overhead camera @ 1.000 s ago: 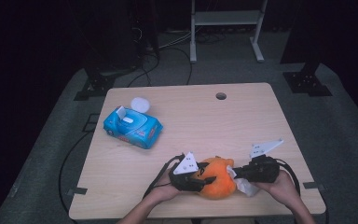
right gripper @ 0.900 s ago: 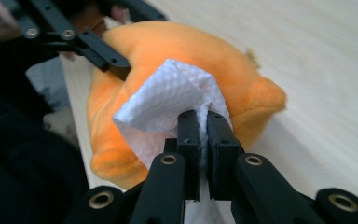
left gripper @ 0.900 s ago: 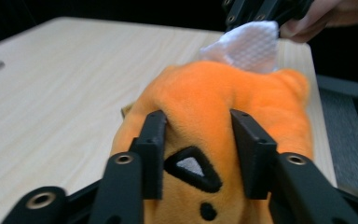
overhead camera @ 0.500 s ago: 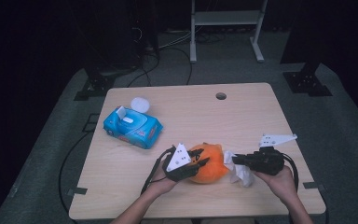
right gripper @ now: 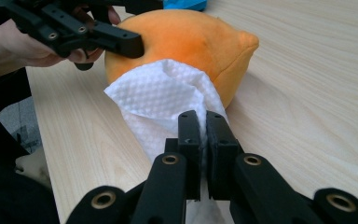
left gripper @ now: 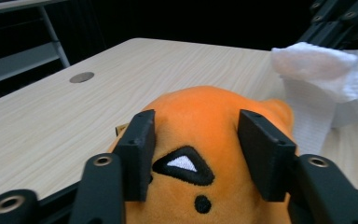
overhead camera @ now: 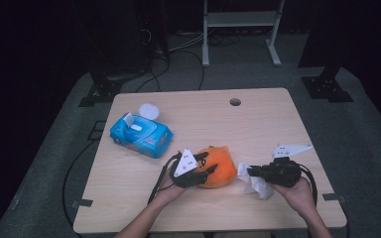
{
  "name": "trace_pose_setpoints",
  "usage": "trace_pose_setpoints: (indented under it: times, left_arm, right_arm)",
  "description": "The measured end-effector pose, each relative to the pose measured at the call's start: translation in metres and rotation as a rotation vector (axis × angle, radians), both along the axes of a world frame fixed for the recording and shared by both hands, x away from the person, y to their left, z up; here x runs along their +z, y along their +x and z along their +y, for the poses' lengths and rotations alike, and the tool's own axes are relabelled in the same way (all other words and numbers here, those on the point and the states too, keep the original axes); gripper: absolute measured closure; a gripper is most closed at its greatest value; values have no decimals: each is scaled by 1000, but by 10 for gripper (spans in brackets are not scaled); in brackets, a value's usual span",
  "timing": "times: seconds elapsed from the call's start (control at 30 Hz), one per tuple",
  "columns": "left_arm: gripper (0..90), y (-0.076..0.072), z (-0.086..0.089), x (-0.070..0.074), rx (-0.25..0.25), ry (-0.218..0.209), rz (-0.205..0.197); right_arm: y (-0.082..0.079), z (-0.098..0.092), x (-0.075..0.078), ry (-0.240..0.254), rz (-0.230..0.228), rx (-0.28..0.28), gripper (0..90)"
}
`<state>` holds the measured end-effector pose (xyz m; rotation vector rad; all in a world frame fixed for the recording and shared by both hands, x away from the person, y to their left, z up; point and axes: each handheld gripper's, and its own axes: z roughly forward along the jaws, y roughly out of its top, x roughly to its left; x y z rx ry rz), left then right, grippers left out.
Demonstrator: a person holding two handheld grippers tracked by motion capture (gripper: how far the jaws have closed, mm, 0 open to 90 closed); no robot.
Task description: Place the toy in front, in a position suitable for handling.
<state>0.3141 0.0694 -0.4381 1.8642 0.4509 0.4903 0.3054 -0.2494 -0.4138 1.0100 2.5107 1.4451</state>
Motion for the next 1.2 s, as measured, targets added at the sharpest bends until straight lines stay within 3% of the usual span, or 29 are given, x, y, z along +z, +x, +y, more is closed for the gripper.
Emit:
trace_pose_setpoints:
  times: [0.23,0.53,0.63,0.77,0.83,0.97,1.03,1.2]
  left_arm:
    - [429,-7,5,13,-26,-30,0]
    - [362,-12,20,20,1,-47,16]
    - [345,-13,28,22,16,-54,20]
    - [319,-14,40,24,48,-67,31]
    - [300,-14,46,24,67,-64,36]
    - [276,-17,59,22,100,-67,46]
    - [258,-17,65,21,118,-78,59]
    - [210,-20,79,21,148,-77,70]
  right_arm:
    - [5,-15,3,6,-11,-62,855]
    - [11,-55,17,-5,-87,-239,853]
    - [16,-67,15,-45,-104,-294,851]
    - [24,-83,3,-48,-87,-347,843]
    - [26,-89,-5,-54,-73,-364,830]
    - [30,-94,-17,-58,-33,-376,712]
    - [31,-94,-19,-59,-29,-381,652]
    - [26,-88,-15,-38,-55,-352,625]
